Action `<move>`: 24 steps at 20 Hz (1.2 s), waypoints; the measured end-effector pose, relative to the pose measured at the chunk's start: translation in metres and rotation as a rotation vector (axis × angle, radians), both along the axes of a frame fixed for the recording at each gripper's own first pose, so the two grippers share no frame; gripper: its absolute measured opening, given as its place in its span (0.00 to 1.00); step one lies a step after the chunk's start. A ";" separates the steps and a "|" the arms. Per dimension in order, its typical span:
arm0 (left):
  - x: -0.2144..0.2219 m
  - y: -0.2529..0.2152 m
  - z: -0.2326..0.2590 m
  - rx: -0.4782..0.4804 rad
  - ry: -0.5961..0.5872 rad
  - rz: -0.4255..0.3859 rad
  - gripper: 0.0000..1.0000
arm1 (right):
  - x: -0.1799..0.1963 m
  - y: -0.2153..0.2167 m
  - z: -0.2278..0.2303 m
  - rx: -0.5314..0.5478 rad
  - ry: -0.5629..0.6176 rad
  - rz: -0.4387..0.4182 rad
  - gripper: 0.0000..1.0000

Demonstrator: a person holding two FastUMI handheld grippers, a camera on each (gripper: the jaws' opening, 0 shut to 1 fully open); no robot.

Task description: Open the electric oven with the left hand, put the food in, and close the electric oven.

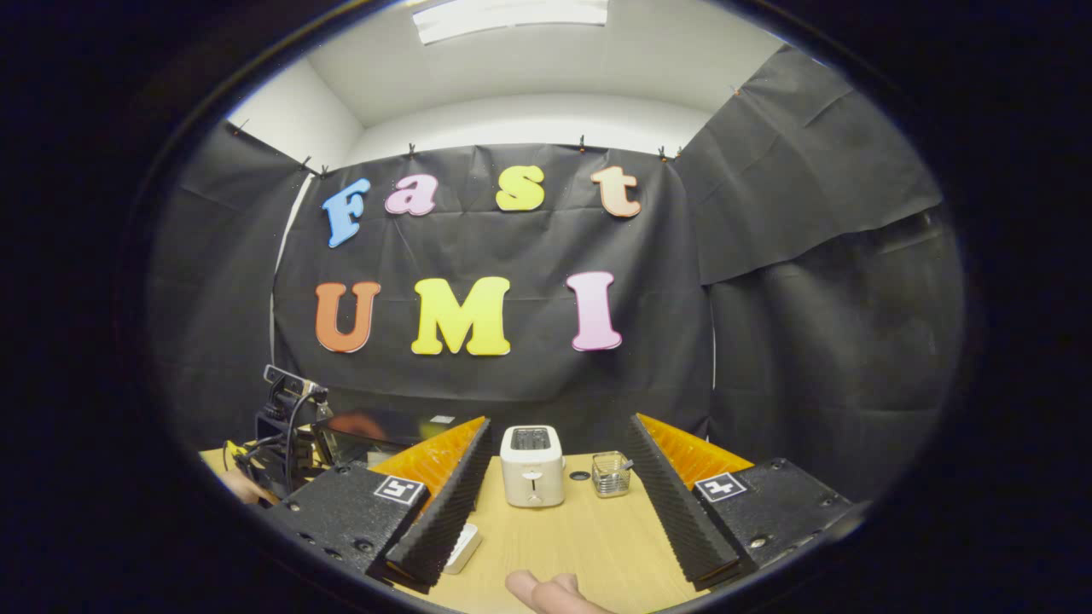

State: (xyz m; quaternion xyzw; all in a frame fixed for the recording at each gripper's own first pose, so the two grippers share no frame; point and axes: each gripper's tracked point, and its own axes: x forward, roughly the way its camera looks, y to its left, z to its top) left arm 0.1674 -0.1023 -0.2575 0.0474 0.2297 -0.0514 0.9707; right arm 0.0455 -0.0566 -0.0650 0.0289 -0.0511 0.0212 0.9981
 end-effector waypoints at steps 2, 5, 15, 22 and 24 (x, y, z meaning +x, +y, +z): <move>0.015 -0.001 0.010 0.004 -0.036 0.000 0.99 | -0.002 -0.007 -0.003 0.002 0.003 -0.016 1.00; 0.026 -0.001 0.016 -0.007 -0.045 0.011 0.98 | -0.009 -0.013 -0.004 0.006 0.012 -0.030 1.00; -0.036 0.006 0.085 -0.030 -0.161 -0.008 0.97 | -0.034 -0.008 0.002 0.000 0.013 -0.036 1.00; -0.102 0.020 0.163 -0.050 -0.323 0.015 0.97 | -0.061 0.004 0.009 0.001 -0.001 -0.035 1.00; -0.127 0.025 0.184 -0.059 -0.383 0.026 0.97 | -0.069 0.009 0.009 0.004 -0.006 -0.024 1.00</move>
